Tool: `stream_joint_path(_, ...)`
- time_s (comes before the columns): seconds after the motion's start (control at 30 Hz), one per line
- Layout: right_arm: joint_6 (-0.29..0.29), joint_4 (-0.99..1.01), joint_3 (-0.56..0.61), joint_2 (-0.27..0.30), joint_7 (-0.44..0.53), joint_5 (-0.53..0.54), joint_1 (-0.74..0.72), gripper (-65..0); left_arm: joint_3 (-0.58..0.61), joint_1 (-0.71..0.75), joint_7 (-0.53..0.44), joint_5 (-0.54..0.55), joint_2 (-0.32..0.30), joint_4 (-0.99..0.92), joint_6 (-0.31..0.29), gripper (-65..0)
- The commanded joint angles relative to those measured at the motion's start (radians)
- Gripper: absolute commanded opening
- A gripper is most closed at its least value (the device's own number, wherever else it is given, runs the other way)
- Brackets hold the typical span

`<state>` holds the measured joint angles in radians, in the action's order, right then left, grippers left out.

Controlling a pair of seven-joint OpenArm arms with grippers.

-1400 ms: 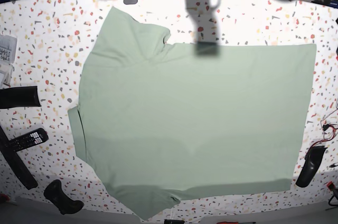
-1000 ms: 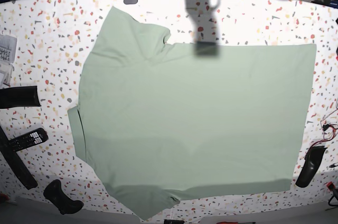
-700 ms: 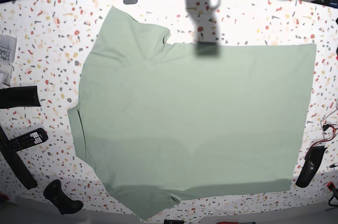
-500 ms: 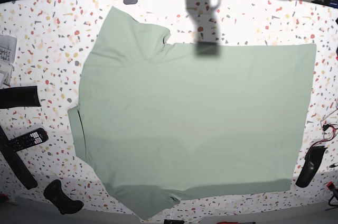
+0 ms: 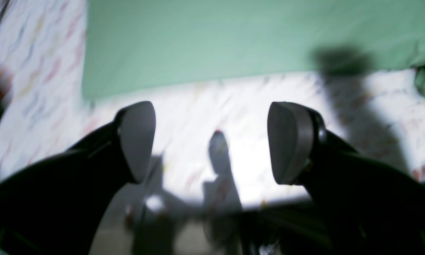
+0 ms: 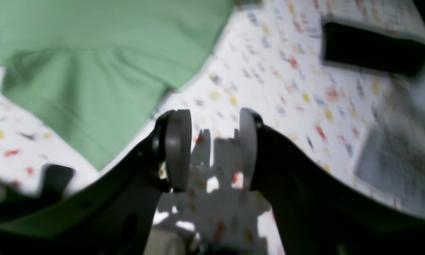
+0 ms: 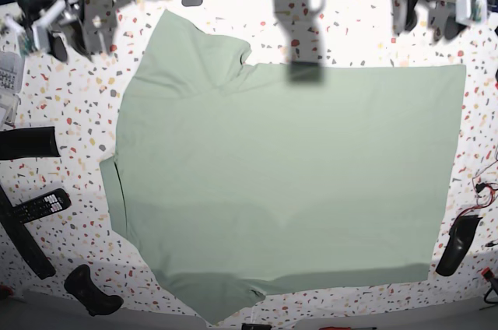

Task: Fold the T-shirt properly
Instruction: 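Move the right gripper toward the shirt's shoulder edge and the left toward the opposite shoulder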

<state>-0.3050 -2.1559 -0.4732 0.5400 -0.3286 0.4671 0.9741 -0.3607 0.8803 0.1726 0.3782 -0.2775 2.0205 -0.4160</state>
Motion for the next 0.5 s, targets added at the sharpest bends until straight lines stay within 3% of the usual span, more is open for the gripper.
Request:
stream_joint_path(0.0,-0.031,-0.034,-0.009,0.008,0.001,0.004,-0.022,-42.5,-0.006,-0.015,-0.023,0.009,-0.006,0.018,-0.023,-20.4)
stream_joint_path(0.1,-0.127,-0.075,-0.009,0.008,-0.064,-0.049,-0.088,-42.5,-0.006,-0.097,-0.023,0.009,-0.006,0.018,-0.068,-20.4)
stream_joint_path(0.27,-0.127,-0.087,-0.009,0.008,-0.081,-0.157,-0.110,-41.8,-0.006,-0.159,-0.046,0.008,-0.006,0.018,-0.067,-20.4)
stream_joint_path(0.47,-0.130,-0.087,-0.009,0.008,-0.150,-0.311,-0.110,-19.5,-0.006,-0.175,-0.090,-0.026,-0.006,0.018,-0.067,-20.4)
